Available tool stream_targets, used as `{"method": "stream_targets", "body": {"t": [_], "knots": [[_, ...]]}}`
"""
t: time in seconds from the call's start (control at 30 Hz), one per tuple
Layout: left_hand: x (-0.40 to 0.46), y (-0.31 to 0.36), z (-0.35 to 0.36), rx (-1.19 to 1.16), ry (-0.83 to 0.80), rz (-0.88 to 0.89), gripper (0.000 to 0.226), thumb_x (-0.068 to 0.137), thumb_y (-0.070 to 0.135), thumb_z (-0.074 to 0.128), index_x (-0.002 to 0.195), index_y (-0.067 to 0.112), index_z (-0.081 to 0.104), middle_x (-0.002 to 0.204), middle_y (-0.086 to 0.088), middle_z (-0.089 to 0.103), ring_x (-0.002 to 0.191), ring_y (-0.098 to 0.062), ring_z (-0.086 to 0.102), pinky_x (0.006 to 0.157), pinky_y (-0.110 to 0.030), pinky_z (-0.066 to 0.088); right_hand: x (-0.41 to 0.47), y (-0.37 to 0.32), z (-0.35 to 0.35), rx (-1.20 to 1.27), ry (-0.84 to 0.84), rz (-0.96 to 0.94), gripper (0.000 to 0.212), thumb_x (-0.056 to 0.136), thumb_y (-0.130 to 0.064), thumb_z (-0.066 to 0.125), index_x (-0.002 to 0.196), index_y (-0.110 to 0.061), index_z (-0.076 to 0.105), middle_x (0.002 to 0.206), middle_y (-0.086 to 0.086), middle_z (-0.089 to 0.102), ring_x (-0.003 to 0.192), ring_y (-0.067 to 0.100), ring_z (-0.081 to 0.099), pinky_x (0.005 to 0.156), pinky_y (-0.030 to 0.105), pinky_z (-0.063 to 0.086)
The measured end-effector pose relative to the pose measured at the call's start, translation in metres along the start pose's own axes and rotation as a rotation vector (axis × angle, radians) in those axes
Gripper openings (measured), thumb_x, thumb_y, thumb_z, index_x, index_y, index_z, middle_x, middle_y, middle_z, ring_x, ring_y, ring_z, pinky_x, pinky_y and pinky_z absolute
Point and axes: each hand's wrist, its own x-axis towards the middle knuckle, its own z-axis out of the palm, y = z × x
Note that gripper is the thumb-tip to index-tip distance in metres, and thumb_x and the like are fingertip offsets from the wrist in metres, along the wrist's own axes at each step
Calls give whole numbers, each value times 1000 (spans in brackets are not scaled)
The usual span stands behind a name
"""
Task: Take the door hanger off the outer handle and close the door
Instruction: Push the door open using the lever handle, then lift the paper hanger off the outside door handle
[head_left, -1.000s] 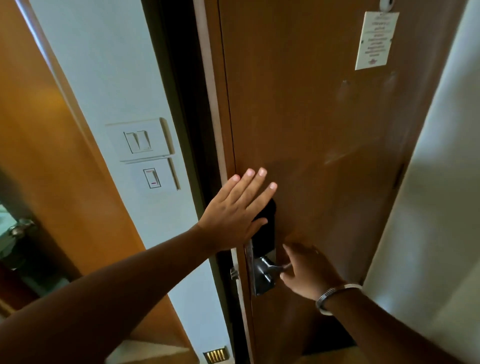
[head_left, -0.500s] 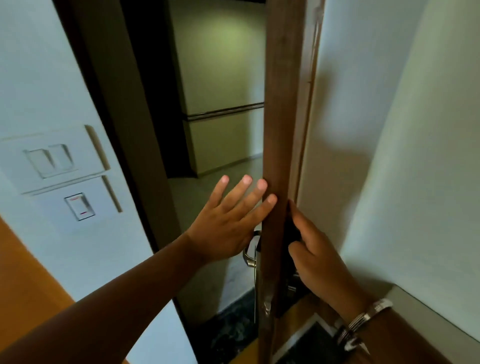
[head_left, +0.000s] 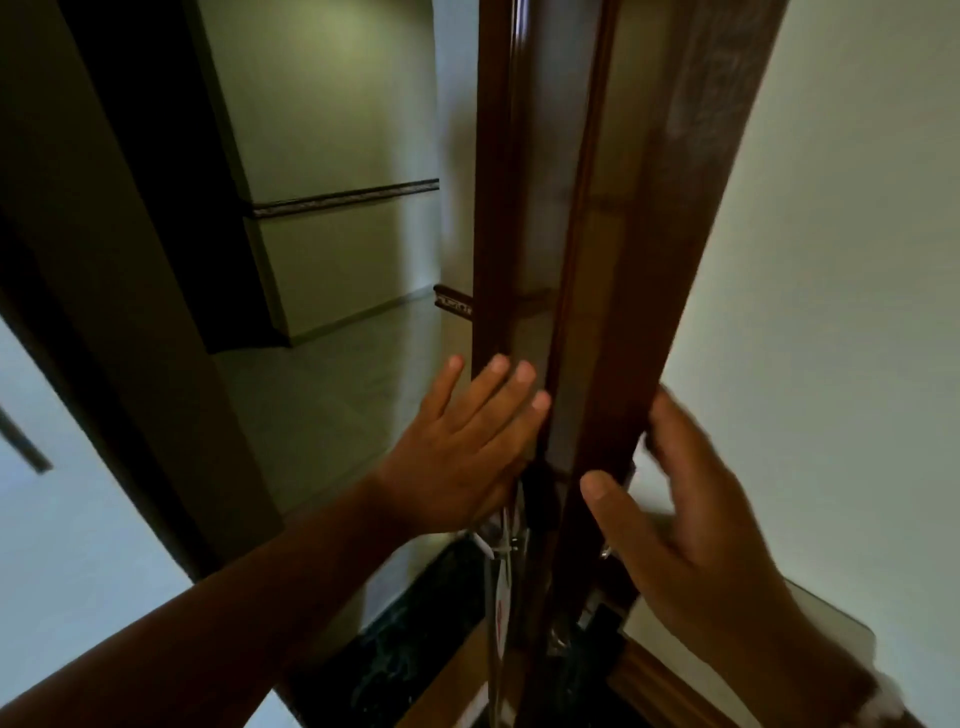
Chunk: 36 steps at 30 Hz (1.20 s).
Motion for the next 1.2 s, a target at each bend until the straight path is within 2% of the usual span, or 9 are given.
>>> {"method": "stream_targets", "body": {"t": [0.1, 0.23, 0.4, 0.53, 0.67, 0.77, 0.87, 1.0, 1.2], "knots": [[-20, -14, 17, -30, -264, -111, 82, 93, 41, 50, 156, 13, 5, 163, -11, 6, 150, -32, 9, 120, -56, 6, -1, -26, -5, -465, 229, -160, 80, 87, -45, 52, 152, -16, 13, 162, 5, 9, 149, 22, 10, 119, 41, 19], [-30, -28, 42, -153, -571, -81, 60, 93, 45, 55, 147, 22, 41, 156, -8, 36, 147, -30, 25, 117, -59, 3, 30, -53, 11, -965, 40, -428, 70, 88, -49, 47, 150, -27, 23, 160, 12, 12, 147, 35, 11, 117, 54, 4], [-58, -24, 65, -493, -568, -362, 45, 92, 31, 50, 137, 25, 48, 141, 1, 51, 134, -19, 44, 114, -47, 33, 83, -34, 27, -1619, -426, -138, 82, 86, -67, 35, 151, -26, 8, 161, 19, 1, 146, 42, 4, 113, 58, -8], [-97, -2, 90, -643, -678, -528, 53, 90, 40, 60, 138, 22, 44, 134, 0, 53, 122, -13, 51, 98, -26, 45, 92, -8, 24, -1905, -516, -44, 93, 81, -80, 19, 152, -23, -2, 160, 19, -9, 146, 42, -9, 111, 60, -15], [-110, 34, 96, -746, -750, -568, 70, 72, 71, 63, 123, 25, 49, 119, 5, 59, 104, -9, 56, 82, -21, 46, 90, 0, 23, -2026, -518, 20, 97, 78, -82, 19, 152, -21, 1, 160, 21, -10, 145, 42, -11, 111, 61, -15], [-108, 61, 97, -773, -795, -525, 87, 66, 83, 57, 128, 22, 47, 126, 2, 57, 113, -15, 56, 92, -30, 48, 89, 6, 22, -2099, -525, 19, 99, 79, -82, 21, 152, -20, -1, 159, 23, -10, 145, 44, -9, 112, 62, -11], [-103, 90, 99, -890, -799, -584, 87, 61, 84, 58, 122, 23, 47, 123, 4, 56, 113, -16, 55, 90, -26, 43, 87, 15, 20, -2131, -516, 39, 100, 77, -83, 21, 152, -20, 2, 160, 23, -6, 146, 44, -5, 113, 63, -6], [-96, 125, 107, -1125, -820, -705, 95, 66, 71, 71, 138, 20, 39, 138, -1, 51, 127, -20, 49, 101, -28, 38, 89, 21, 18, -2140, -500, 53, 101, 75, -84, 20, 152, -21, 5, 160, 22, -3, 146, 45, -3, 113, 63, -6], [-92, 150, 114, -1085, -779, -796, 100, 67, 70, 63, 143, 14, 32, 142, -8, 47, 128, -25, 47, 103, -36, 42, 87, 31, 10, -2138, -487, 82, 103, 72, -85, 20, 152, -21, 9, 160, 22, 0, 145, 45, -2, 114, 64, -6]]}}
